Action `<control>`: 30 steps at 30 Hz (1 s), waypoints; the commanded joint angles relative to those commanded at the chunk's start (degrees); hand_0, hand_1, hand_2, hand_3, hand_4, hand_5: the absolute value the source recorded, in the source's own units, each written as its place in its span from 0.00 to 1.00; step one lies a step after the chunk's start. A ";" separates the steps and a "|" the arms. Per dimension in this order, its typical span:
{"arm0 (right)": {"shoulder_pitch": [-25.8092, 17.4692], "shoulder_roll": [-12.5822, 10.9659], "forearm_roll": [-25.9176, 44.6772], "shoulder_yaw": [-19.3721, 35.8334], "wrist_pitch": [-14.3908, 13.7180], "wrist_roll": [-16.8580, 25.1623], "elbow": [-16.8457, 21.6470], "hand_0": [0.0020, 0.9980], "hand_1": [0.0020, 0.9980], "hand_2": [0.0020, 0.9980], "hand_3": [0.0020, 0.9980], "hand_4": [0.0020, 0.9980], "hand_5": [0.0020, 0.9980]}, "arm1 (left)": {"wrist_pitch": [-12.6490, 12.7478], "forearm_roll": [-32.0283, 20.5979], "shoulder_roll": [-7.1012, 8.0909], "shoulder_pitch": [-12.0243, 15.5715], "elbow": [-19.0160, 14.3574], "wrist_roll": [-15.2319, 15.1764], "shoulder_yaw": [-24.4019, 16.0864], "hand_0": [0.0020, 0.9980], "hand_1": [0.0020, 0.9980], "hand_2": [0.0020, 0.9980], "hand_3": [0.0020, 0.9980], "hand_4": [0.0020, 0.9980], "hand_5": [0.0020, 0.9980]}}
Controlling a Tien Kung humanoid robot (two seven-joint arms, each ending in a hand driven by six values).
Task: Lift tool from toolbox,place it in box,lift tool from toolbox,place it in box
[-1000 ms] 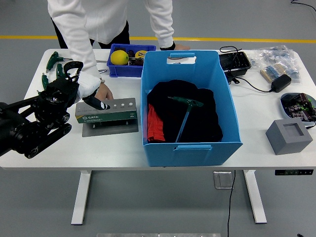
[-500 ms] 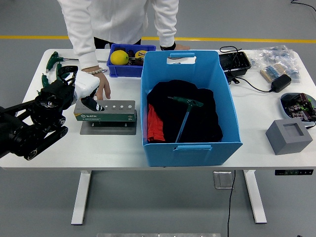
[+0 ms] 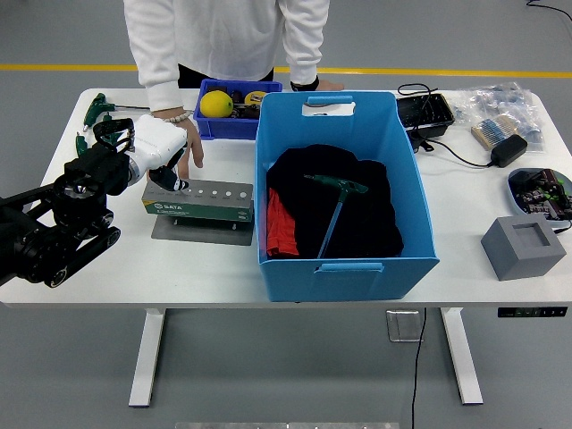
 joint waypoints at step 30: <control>0.59 -0.29 0.86 -0.55 0.13 0.26 0.01 0.67 0.66 0.73 0.58 0.77 0.72 | 0.08 -2.58 2.00 0.21 -8.63 -9.31 -9.12 0.14 0.00 0.01 0.04 0.78 0.34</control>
